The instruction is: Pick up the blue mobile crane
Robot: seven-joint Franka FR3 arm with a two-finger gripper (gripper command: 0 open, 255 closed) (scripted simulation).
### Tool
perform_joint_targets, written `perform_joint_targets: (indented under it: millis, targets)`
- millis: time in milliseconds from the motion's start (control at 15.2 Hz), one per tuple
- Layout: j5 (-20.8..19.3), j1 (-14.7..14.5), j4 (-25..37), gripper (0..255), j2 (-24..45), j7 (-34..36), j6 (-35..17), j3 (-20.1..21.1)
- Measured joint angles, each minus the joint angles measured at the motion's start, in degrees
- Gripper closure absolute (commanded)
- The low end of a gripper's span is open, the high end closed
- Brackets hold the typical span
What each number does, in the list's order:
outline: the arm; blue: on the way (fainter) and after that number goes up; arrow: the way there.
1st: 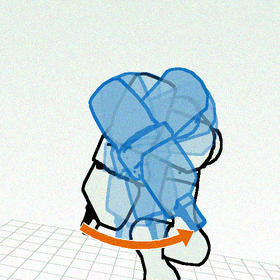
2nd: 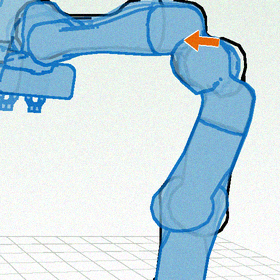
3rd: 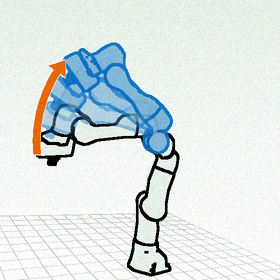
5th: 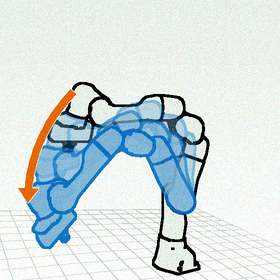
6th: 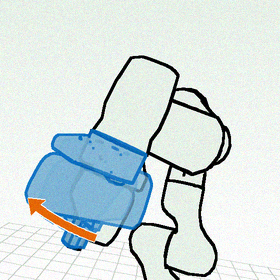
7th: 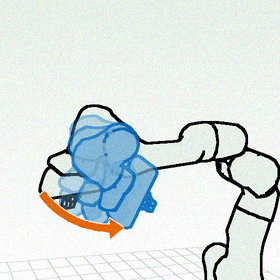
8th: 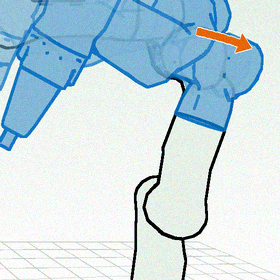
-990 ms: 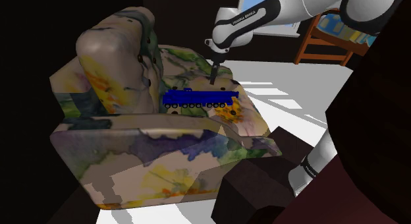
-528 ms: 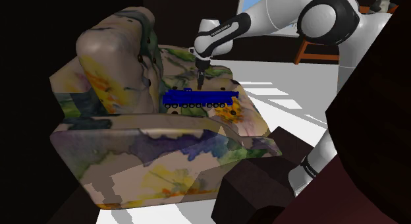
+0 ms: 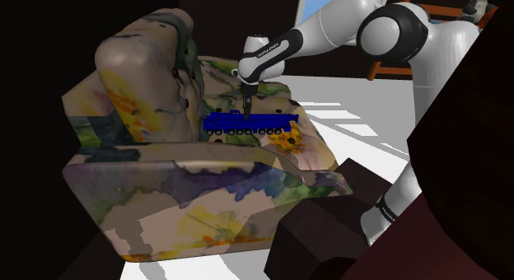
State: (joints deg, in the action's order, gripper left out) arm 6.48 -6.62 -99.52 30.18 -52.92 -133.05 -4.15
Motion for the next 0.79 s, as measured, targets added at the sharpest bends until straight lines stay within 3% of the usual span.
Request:
perform_joint_targets:
  millis: [66, 132, 792]
  targets:
    - [0.04, -0.02, -0.2, 0, 0.28, -0.01, -0.47, 0.04]
    - [0.07, 0.01, -0.16, 255, 0.5, -0.07, -0.66, 0.05]
    - [0.11, 0.03, -0.17, 255, 0.64, -0.13, -0.88, 0.08]
